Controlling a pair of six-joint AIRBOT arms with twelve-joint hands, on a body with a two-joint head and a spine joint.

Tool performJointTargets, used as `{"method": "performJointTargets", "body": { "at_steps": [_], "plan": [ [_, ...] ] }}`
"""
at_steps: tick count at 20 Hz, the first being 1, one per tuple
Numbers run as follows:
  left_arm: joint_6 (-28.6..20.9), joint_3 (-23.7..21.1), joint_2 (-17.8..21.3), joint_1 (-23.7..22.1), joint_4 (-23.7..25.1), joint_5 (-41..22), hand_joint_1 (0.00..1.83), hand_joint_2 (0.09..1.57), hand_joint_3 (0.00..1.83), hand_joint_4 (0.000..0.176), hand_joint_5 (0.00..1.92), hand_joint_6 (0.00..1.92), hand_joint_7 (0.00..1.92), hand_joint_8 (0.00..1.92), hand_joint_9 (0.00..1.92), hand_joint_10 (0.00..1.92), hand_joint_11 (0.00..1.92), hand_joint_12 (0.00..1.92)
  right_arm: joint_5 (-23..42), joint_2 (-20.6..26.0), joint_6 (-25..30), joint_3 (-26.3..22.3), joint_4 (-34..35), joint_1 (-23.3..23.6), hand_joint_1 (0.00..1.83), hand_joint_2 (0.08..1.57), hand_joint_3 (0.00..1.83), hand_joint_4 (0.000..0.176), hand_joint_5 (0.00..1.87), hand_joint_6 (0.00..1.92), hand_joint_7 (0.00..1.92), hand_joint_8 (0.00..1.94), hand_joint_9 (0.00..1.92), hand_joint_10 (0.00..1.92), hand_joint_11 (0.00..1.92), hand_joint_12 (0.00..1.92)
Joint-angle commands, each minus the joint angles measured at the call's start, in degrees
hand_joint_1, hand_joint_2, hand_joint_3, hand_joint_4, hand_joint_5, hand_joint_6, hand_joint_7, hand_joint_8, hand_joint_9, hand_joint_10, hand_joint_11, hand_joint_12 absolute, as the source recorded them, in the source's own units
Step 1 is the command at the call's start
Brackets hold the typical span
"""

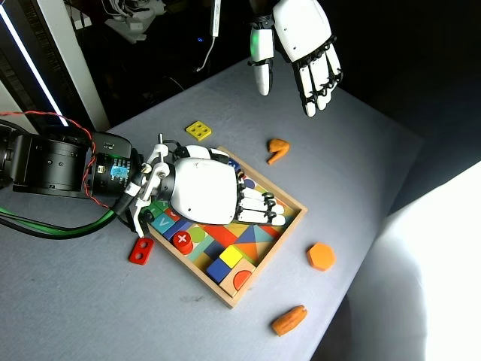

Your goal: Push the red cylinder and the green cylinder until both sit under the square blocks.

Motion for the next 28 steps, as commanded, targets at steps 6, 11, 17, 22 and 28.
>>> {"method": "performJointTargets", "body": {
  "at_steps": [6,11,17,22,28],
  "plan": [
    [0.2,0.0,0.6,-0.6,3.4,-1.9,0.0,1.31,0.0,0.031,0.24,0.0,0.19,0.0,0.22,0.0,0.0,0.83,2.9,0.5,0.5,0.0,-0.4,-1.3,0.0,1.23,0.0,0.0,0.86,0.04,0.21,0.01,0.01,0.0,0.0,0.0],
    [0.2,0.0,0.6,-0.6,3.4,-1.9,0.02,1.31,0.0,0.031,0.25,0.0,0.22,0.0,0.25,0.01,0.0,0.87,2.1,1.6,-0.3,-0.1,-0.4,-1.6,0.0,1.23,0.0,0.0,0.88,0.05,0.22,0.01,0.01,0.0,0.0,0.0],
    [0.2,0.0,0.6,-0.6,3.4,-1.9,0.0,1.31,0.0,0.032,0.26,0.01,0.22,0.0,0.24,0.0,0.0,0.85,1.1,3.2,-1.7,-0.7,-0.4,-1.6,0.0,1.24,0.0,0.0,0.88,0.04,0.2,0.01,0.01,0.0,0.0,0.0],
    [0.2,0.0,0.6,-0.6,3.4,-1.9,0.01,1.32,0.0,0.029,0.24,0.0,0.2,0.0,0.23,0.0,0.0,0.84,-0.1,5.4,-3.8,-2.4,-0.4,-2.0,0.0,1.24,0.0,0.0,0.87,0.04,0.2,0.0,0.0,0.0,0.0,0.0],
    [0.2,0.0,0.6,-0.6,3.4,-1.9,0.0,1.31,0.0,0.03,0.24,0.0,0.21,0.0,0.24,0.0,0.0,0.85,-1.5,8.5,-4.8,-5.1,-0.4,-2.5,0.0,1.24,0.0,0.0,0.87,0.04,0.21,0.01,0.02,0.01,0.0,0.0]
  ]
}}
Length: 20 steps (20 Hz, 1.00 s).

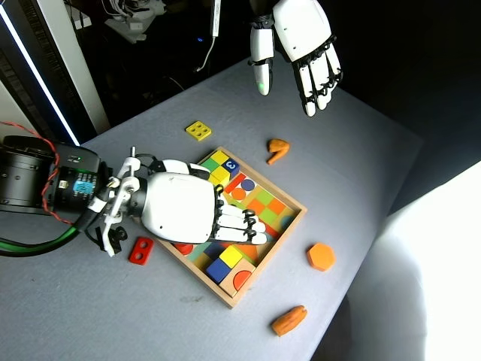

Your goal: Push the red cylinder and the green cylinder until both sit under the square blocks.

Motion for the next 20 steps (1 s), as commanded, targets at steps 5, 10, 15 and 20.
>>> {"method": "performJointTargets", "body": {
  "at_steps": [5,10,15,20],
  "plan": [
    [0.2,0.0,0.6,-0.6,3.4,-1.9,0.0,1.32,0.0,0.026,0.24,0.0,0.21,0.0,0.24,0.01,0.0,0.84,0.4,3.7,-2.7,-3.2,-0.6,-2.3,0.0,1.24,0.0,0.0,0.88,0.04,0.21,0.01,0.01,0.0,0.0,0.0],
    [0.2,0.0,0.6,-0.6,3.4,-1.9,0.0,1.32,0.0,0.032,0.25,0.0,0.21,0.0,0.24,0.0,0.0,0.84,0.4,6.1,-3.1,-5.5,-0.6,-2.3,0.0,1.24,0.0,0.0,0.87,0.03,0.21,0.0,0.02,0.01,0.0,0.0],
    [0.2,0.0,0.6,-0.6,3.4,-1.9,0.0,1.31,0.0,0.028,0.25,0.0,0.22,0.0,0.26,0.01,0.0,0.88,1.3,7.9,-3.1,-6.9,-0.6,-2.5,0.0,1.24,0.0,0.0,0.86,0.03,0.21,0.0,0.03,0.01,0.0,0.0],
    [0.2,0.0,0.6,-0.6,3.4,-1.9,0.0,1.31,0.0,0.029,0.25,0.0,0.21,0.0,0.24,0.0,0.0,0.87,2.7,7.7,-3.3,-7.3,-0.6,-1.9,0.0,1.24,0.0,0.0,0.87,0.03,0.2,0.0,0.01,0.0,0.0,0.0]
  ]
}}
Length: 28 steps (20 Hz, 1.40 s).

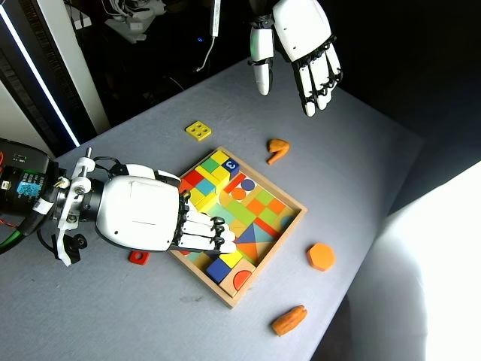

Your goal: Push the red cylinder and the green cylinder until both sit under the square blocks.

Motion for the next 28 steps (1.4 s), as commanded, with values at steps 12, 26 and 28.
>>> {"method": "performJointTargets", "body": {
  "at_steps": [12,26,28],
  "plan": [
    [0.2,0.0,0.6,-0.6,3.4,-2.0,0.01,1.31,0.0,0.03,0.27,0.01,0.23,0.01,0.27,0.0,0.0,0.89,2.9,3.6,0.1,-3.7,-0.4,6.4,0.0,1.24,0.0,0.0,0.87,0.03,0.2,0.0,0.02,0.0,0.0,0.0],
    [0.2,0.0,0.6,-0.8,3.4,-1.6,0.06,1.29,0.0,0.039,0.3,0.0,0.33,0.01,0.4,0.02,0.07,0.98,5.7,23.3,-4.7,-19.6,-0.2,6.5,0.13,1.26,0.0,0.0,0.81,0.16,0.86,0.2,0.56,0.98,0.2,1.71],
    [0.4,0.0,0.6,-0.8,3.4,-1.6,0.15,1.29,0.0,0.009,0.41,0.01,0.58,0.02,0.65,0.05,0.23,1.18,6.8,24.2,-5.9,-20.6,-0.2,6.3,0.15,1.27,0.0,0.0,0.77,0.51,0.79,0.71,0.53,1.3,0.25,1.86]
  ]
}}
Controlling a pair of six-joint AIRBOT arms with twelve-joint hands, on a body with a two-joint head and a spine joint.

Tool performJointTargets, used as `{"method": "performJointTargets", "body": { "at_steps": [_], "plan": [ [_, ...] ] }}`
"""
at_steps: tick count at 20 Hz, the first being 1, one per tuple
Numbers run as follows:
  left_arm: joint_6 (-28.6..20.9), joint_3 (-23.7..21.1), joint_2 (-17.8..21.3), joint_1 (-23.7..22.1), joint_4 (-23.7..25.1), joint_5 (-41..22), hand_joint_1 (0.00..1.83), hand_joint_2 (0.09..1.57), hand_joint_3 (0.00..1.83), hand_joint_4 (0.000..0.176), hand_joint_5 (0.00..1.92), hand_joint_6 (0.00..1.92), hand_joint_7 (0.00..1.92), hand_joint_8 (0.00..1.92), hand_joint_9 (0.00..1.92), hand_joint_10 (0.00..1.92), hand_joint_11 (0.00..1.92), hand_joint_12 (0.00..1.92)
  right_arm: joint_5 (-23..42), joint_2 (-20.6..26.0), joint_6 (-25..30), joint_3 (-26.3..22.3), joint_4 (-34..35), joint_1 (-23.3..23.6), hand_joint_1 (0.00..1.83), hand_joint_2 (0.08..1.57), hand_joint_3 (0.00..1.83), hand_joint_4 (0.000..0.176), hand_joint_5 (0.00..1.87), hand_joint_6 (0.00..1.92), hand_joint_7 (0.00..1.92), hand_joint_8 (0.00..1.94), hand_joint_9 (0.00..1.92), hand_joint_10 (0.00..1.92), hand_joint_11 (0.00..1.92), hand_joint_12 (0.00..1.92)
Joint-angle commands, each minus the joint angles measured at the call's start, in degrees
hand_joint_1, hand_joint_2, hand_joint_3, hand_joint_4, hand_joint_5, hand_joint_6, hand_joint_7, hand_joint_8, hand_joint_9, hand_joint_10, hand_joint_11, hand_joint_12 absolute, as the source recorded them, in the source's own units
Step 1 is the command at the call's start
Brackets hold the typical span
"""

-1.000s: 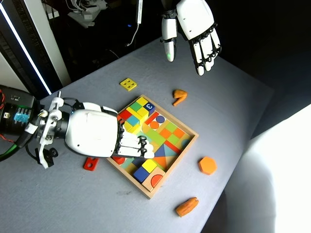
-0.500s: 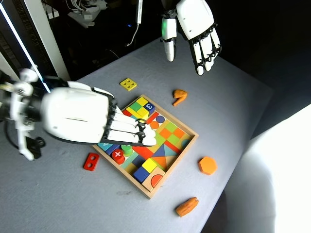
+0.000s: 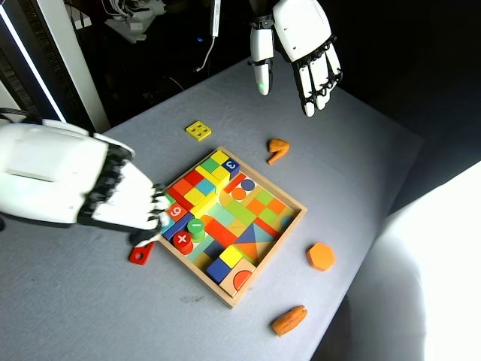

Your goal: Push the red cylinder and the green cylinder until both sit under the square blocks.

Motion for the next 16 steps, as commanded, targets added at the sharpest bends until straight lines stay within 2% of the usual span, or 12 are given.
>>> {"method": "performJointTargets", "body": {
  "at_steps": [1,2,4,5,6,7,16],
  "plan": [
    [0.4,0.0,0.6,-0.8,3.4,-1.7,0.19,1.29,0.0,0.0,0.6,0.02,0.86,0.03,0.94,0.13,0.45,1.25,6.7,0.5,-0.2,-0.3,-0.4,0.6,0.16,1.26,0.0,0.0,0.75,0.84,0.76,1.12,0.6,1.53,0.41,1.91],
    [0.4,0.0,0.6,-0.8,3.4,-1.7,0.19,1.29,0.0,0.0,0.6,0.02,0.86,0.03,0.94,0.13,0.45,1.25,6.8,0.5,-0.2,-0.4,-0.4,0.4,0.16,1.26,0.0,0.0,0.75,0.84,0.76,1.12,0.6,1.53,0.41,1.91],
    [0.4,0.0,0.6,-0.9,3.4,-1.8,0.22,1.28,0.0,0.0,0.66,0.0,0.95,0.01,1.0,0.21,0.51,1.31,7.0,0.5,-0.5,-0.7,-0.4,-0.4,0.14,1.27,0.0,0.0,0.73,0.97,0.71,1.31,0.59,1.61,0.46,1.92],
    [0.5,0.0,0.6,-1.0,3.4,-1.8,0.2,1.29,0.0,0.0,0.68,0.0,1.01,0.01,0.88,0.57,0.53,1.36,7.1,0.5,-0.9,-0.8,-0.4,-0.7,0.13,1.28,0.0,0.0,0.7,1.02,0.65,1.36,0.55,1.64,0.4,1.92],
    [0.6,-0.1,0.6,-1.0,3.4,-1.8,0.2,1.29,0.0,0.0,0.68,0.0,1.01,0.01,0.88,0.57,0.53,1.36,7.2,0.5,-1.0,-0.8,-0.4,-1.0,0.13,1.28,0.0,0.0,0.7,1.02,0.65,1.36,0.55,1.64,0.4,1.92],
    [0.6,-0.1,0.6,-1.0,3.4,-1.8,0.18,1.29,0.0,0.0,0.69,0.0,1.04,0.01,0.82,0.78,0.55,1.36,7.2,0.4,-1.0,-0.9,-0.4,-1.1,0.15,1.27,0.0,0.0,0.71,1.01,0.65,1.35,0.56,1.62,0.4,1.92],
    [0.6,-0.1,0.6,-0.8,3.4,-1.5,0.18,1.31,0.0,0.0,0.68,0.0,1.03,0.0,0.81,0.77,0.52,1.37,7.6,0.0,-1.5,-0.8,-0.4,-1.0,0.17,1.28,0.0,0.0,0.7,0.97,0.63,1.32,0.52,1.63,0.38,1.92]
  ]
}}
